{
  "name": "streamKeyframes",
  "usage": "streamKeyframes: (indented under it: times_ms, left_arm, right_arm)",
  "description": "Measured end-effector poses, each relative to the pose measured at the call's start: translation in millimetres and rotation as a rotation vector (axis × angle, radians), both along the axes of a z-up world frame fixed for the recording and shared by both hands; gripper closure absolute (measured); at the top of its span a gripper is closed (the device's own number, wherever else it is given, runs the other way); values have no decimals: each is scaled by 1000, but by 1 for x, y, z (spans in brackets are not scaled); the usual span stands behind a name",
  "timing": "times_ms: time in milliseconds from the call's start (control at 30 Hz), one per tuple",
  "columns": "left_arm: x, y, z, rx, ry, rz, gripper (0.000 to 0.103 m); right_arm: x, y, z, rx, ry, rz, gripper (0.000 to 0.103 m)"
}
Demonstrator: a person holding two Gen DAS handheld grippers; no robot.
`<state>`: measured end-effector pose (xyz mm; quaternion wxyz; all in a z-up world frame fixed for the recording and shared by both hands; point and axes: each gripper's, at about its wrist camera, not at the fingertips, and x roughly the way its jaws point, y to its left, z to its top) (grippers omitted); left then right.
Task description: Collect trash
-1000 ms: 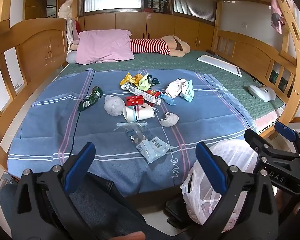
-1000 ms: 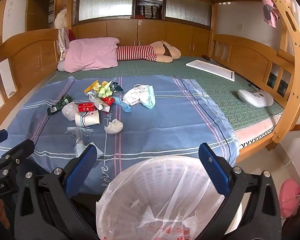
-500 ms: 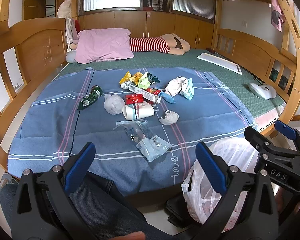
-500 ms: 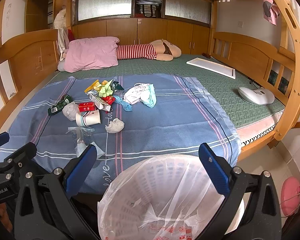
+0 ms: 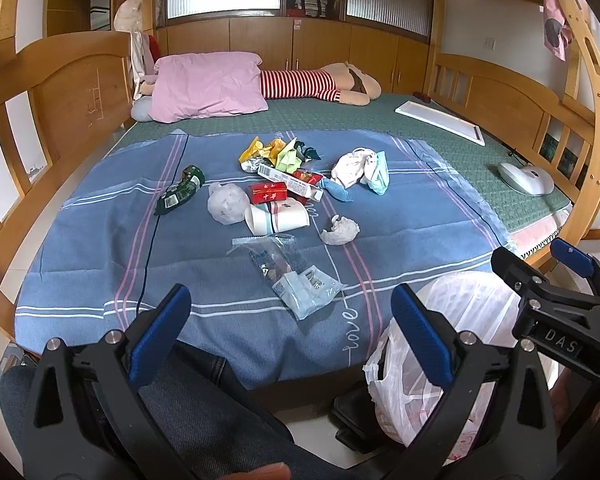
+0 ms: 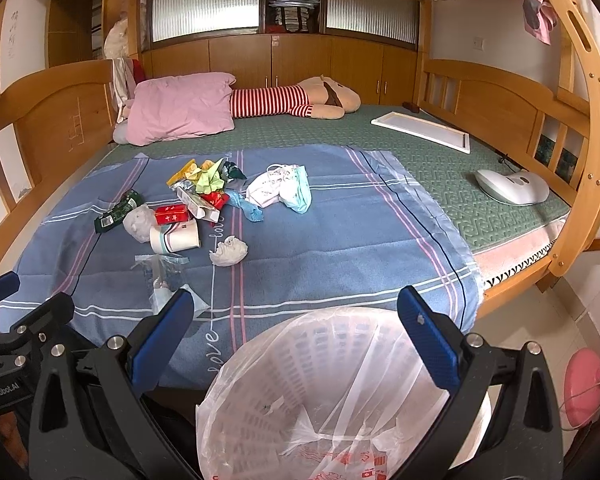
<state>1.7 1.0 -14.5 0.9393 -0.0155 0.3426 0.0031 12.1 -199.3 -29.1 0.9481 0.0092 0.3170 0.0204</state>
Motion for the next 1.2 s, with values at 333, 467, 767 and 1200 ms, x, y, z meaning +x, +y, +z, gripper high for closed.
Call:
streamKeyframes:
  times_ms: [333,467,767,1200]
  left_arm:
    - [0,0,-2,0,6,-3,3]
    - [1,0,-2,-1,11,-4,3]
    - [1,0,-3,-1,16,-4,3]
    - [2,1,-3,-5,24,0,3]
  right_arm:
    - [1,0,0,1,3,1,3]
    - [1,0,0,3,9,-2,3]
    - [3,-1,-2,7,17,-2,3]
    - [3,2,-8,10,26,-1,3]
